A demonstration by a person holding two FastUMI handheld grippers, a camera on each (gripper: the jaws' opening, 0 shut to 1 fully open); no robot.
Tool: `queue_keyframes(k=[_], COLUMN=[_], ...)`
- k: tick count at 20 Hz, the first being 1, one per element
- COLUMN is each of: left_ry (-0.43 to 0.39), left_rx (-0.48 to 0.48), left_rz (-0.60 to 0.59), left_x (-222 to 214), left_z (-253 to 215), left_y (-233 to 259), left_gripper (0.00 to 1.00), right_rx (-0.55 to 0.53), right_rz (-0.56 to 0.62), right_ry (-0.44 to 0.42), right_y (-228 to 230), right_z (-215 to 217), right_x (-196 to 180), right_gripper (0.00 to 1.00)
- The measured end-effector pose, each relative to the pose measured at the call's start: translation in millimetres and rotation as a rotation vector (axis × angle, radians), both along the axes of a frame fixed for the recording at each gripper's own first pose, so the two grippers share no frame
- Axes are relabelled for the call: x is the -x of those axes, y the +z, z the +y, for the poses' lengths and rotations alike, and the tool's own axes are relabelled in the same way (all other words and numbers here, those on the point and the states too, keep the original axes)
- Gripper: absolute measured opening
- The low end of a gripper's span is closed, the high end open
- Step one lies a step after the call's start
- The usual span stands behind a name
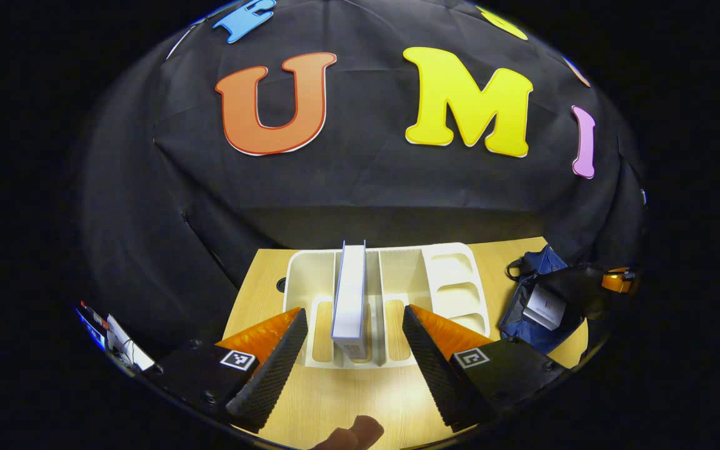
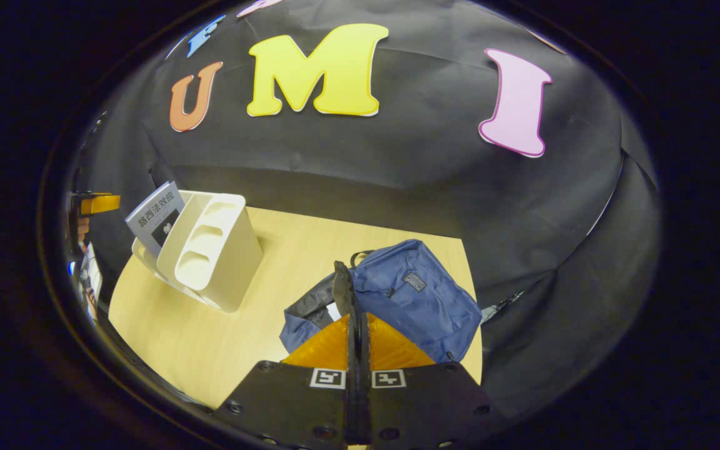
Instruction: Open the schoolbag, grab two books from the bookshelf and put them into the schoolbag.
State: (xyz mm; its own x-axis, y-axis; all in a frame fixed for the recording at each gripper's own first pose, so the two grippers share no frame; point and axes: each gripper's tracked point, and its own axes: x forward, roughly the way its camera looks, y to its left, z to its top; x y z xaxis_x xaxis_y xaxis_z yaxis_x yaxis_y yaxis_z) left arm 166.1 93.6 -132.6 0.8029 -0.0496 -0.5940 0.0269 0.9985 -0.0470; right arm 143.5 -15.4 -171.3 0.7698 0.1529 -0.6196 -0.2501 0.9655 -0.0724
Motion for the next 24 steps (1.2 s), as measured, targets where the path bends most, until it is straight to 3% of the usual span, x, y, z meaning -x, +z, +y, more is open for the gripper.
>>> queue_keyframes(k=[7,9,14,19,21,24], left_ry=[-0.097,-0.12,-0.147,-0.156,-0.147,-0.162], left_rx=[-0.077,-0.103,-0.158,-0.167,-0.163,-0.124], left_rz=[0.174,0.227,0.363,0.467,0.503,0.535], left_x=[-44.3,-52.4,-66.4,-76.3,-75.8,-66.4], left_z=[-2.9,-5.9,-6.2,-5.7,-3.3,-14.4], left_y=[-39.0,-53.2,-85.2,-109.9,-116.5,-113.4], left_gripper=[1.0,0.96,0.96,0.79,0.62,0.53], right_rx=[-0.024,-0.02,-0.033,-0.034,-0.033,-0.035], right_rz=[0.016,0.001,0.006,0.019,0.024,0.023], right_ry=[-0.008,-0.004,-0.021,-0.037,-0.034,-0.026], right_y=[-6.8,-4.6,-9.0,-15.0,-17.8,-19.1], right_z=[-2.2,-1.5,-2.1,-4.9,-3.1,1.2], right_x=[-7.4,-9.3,-9.1,-2.8,-0.1,2.5], right_gripper=[0.01,0.0,0.01,0.01,0.01,0.01])
